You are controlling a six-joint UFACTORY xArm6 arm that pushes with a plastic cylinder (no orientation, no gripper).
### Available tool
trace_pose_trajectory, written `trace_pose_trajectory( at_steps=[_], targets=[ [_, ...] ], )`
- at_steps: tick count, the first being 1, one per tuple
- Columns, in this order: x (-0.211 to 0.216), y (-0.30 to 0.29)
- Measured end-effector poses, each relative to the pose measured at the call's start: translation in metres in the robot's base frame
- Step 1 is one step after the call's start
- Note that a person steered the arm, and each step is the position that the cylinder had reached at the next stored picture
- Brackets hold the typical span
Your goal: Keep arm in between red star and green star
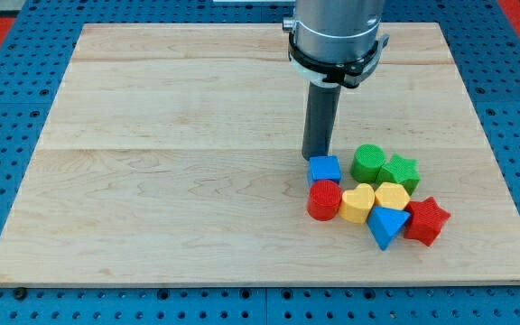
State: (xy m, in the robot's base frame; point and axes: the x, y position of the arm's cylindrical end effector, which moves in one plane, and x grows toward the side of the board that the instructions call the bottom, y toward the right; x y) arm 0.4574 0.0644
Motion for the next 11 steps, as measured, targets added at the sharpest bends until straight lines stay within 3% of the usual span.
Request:
trace_pose_trajectory(
  at_steps=[4, 6, 7, 8, 9, 11],
  targets=[
    [-0.002, 0.0],
    [-0.081, 0.036],
    [-0.059, 0.114],
    [-0.005, 0.171],
    [0.059, 0.174],
    [0.067, 0.118]
  ],
)
